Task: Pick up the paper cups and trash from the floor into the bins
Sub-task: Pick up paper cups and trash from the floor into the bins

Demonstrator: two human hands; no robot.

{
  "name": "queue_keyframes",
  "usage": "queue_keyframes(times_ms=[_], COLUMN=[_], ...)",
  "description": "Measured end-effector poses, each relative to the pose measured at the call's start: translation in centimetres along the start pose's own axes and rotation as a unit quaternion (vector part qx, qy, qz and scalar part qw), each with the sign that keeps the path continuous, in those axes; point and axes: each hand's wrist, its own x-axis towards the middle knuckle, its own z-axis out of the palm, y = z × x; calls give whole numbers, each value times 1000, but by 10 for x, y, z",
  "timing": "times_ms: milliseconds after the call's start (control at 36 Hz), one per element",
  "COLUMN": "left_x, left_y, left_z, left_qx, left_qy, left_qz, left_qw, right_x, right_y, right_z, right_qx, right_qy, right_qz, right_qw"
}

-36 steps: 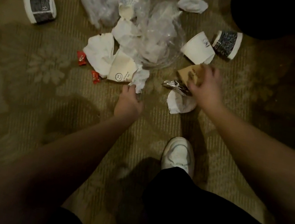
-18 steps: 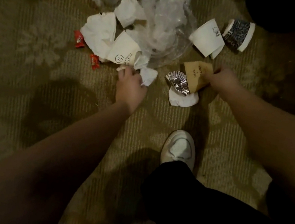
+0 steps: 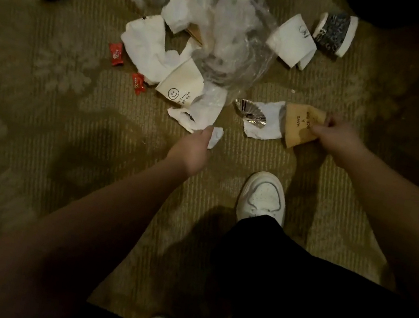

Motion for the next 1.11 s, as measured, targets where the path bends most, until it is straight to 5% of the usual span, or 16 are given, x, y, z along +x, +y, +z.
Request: queue_keyframes(times_ms=[250, 361, 639, 861, 1111], left_x=[-14, -19, -7, 16, 27], left_y=[-12, -19, -1, -10, -14], left_z=[6, 7, -13, -12, -17], left_qx=[112, 66, -85, -44, 57], left_qy=[98, 113, 135, 78, 142], left_qz=[31, 38, -79, -106, -74], left_qw=[988, 991, 984, 990, 985], right_x=[-8, -12, -43, -26, -28], right_y=[-9, -1, -54, -90, -93], right_z=[-5, -8, 15, 59, 81], right_qx=[52, 107, -172, -283, -296], right_qy=[-11, -65, -199, -175, -143], right_qz=[-24, -42, -218, -274, -279], right_qw=[998, 991, 940, 902, 902])
